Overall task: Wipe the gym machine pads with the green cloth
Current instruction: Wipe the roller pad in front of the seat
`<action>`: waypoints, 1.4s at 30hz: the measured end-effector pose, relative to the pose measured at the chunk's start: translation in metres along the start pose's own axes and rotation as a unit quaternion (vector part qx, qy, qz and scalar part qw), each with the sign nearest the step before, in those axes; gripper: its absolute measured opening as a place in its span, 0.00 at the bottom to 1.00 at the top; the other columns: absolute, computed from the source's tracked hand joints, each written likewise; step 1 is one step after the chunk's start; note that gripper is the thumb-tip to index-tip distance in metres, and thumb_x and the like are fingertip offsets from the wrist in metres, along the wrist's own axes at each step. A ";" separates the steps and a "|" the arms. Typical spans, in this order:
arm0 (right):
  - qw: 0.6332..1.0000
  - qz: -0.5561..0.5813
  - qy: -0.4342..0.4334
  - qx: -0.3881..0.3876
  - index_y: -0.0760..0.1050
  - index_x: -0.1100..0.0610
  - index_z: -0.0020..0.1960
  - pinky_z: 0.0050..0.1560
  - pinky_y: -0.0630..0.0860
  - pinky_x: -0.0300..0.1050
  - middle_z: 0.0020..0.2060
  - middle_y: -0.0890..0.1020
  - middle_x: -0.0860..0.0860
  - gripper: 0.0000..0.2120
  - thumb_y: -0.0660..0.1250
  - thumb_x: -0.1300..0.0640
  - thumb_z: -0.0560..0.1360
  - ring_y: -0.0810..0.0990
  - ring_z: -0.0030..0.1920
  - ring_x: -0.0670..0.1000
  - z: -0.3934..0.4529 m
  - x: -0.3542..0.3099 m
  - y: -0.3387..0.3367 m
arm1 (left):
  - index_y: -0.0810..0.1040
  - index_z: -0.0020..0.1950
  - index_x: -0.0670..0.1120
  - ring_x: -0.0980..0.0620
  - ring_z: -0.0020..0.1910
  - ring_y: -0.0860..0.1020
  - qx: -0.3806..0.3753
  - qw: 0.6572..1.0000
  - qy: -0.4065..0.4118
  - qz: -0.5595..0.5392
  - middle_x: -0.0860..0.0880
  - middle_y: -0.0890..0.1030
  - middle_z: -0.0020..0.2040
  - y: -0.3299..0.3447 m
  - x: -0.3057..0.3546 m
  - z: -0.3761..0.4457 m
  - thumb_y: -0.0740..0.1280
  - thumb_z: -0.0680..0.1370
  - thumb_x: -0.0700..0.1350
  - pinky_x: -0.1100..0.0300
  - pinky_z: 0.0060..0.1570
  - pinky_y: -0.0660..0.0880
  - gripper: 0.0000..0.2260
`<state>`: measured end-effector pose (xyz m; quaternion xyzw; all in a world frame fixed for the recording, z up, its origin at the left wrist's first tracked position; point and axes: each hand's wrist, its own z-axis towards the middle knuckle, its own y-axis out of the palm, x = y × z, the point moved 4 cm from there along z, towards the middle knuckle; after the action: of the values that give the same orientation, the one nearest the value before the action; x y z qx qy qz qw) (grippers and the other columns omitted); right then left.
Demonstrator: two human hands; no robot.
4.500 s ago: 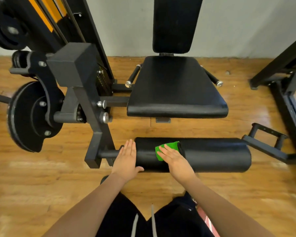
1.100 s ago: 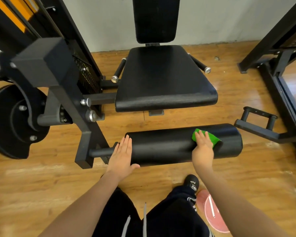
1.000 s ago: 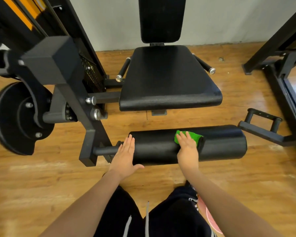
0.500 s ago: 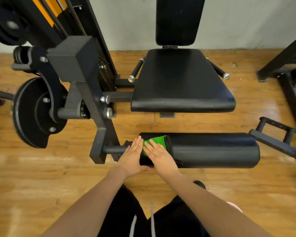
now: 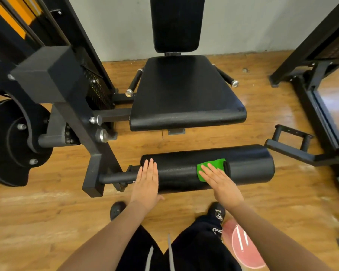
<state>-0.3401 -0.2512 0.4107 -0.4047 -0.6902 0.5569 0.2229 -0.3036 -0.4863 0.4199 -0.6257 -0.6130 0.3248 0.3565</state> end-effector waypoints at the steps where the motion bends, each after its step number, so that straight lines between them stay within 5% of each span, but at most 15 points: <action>1: 0.999 0.017 0.028 0.005 0.71 0.57 0.67 0.62 0.68 0.58 0.66 0.74 0.53 0.45 0.74 0.75 0.51 0.71 0.66 0.56 -0.006 0.013 -0.001 | 0.28 0.69 0.38 0.41 0.77 0.36 0.000 1.000 -0.006 0.004 0.38 0.35 0.77 0.000 0.002 0.001 0.66 0.75 0.62 0.50 0.70 0.34 0.51; 3: 0.994 0.062 0.085 0.026 0.70 0.59 0.68 0.63 0.69 0.60 0.67 0.72 0.53 0.42 0.70 0.78 0.56 0.66 0.68 0.56 -0.019 0.039 -0.006 | 0.27 0.69 0.38 0.41 0.77 0.36 -0.001 1.000 -0.014 0.012 0.38 0.35 0.77 0.000 0.004 0.003 0.67 0.75 0.61 0.50 0.70 0.34 0.52; 6: 0.973 0.125 0.182 0.068 0.63 0.59 0.72 0.70 0.55 0.50 0.70 0.61 0.47 0.36 0.63 0.78 0.67 0.56 0.73 0.51 -0.037 0.078 -0.014 | 0.28 0.69 0.37 0.41 0.77 0.36 -0.013 0.999 -0.009 0.029 0.38 0.36 0.77 -0.002 0.003 0.008 0.69 0.75 0.58 0.51 0.70 0.35 0.52; 10: 0.953 0.147 0.260 0.058 0.61 0.58 0.73 0.71 0.49 0.43 0.74 0.61 0.51 0.32 0.59 0.75 0.72 0.54 0.75 0.51 -0.039 0.115 -0.024 | 0.35 0.77 0.38 0.43 0.78 0.39 -0.032 0.999 0.006 0.010 0.40 0.38 0.79 -0.011 0.002 0.018 0.71 0.74 0.55 0.52 0.74 0.39 0.51; 16: 0.917 0.202 0.344 -0.012 0.60 0.53 0.74 0.71 0.58 0.47 0.75 0.57 0.48 0.32 0.55 0.75 0.74 0.53 0.75 0.49 -0.011 0.144 -0.045 | 0.40 0.78 0.40 0.46 0.78 0.43 -0.118 0.991 0.056 -0.031 0.43 0.42 0.80 -0.036 -0.015 0.045 0.74 0.72 0.54 0.55 0.76 0.46 0.52; 27: 0.871 0.236 0.422 0.081 0.61 0.54 0.74 0.70 0.58 0.45 0.75 0.57 0.48 0.34 0.55 0.78 0.72 0.49 0.75 0.48 -0.036 0.129 -0.030 | 0.39 0.78 0.40 0.46 0.78 0.42 -0.109 0.991 0.062 -0.045 0.43 0.41 0.79 -0.033 -0.015 0.048 0.73 0.73 0.54 0.54 0.76 0.46 0.51; 32: 0.879 0.236 0.410 0.053 0.59 0.53 0.75 0.70 0.64 0.55 0.76 0.54 0.48 0.33 0.58 0.74 0.74 0.48 0.76 0.51 -0.027 0.098 -0.031 | 0.39 0.78 0.41 0.47 0.78 0.39 -0.086 0.992 0.069 -0.069 0.44 0.40 0.79 -0.028 -0.020 0.046 0.74 0.72 0.55 0.54 0.75 0.43 0.52; 42: 0.974 0.189 0.122 0.015 0.47 0.56 0.77 0.70 0.37 0.43 0.76 0.48 0.50 0.30 0.56 0.62 0.79 0.42 0.76 0.51 0.034 -0.062 -0.031 | 0.37 0.78 0.43 0.50 0.78 0.38 0.018 0.990 0.014 -0.140 0.47 0.38 0.79 -0.007 -0.034 0.008 0.68 0.75 0.59 0.57 0.74 0.41 0.48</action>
<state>-0.3394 -0.3228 0.4394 -0.5892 -0.5608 0.5453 0.2024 -0.3153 -0.5196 0.4203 -0.5321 -0.6835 0.2736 0.4182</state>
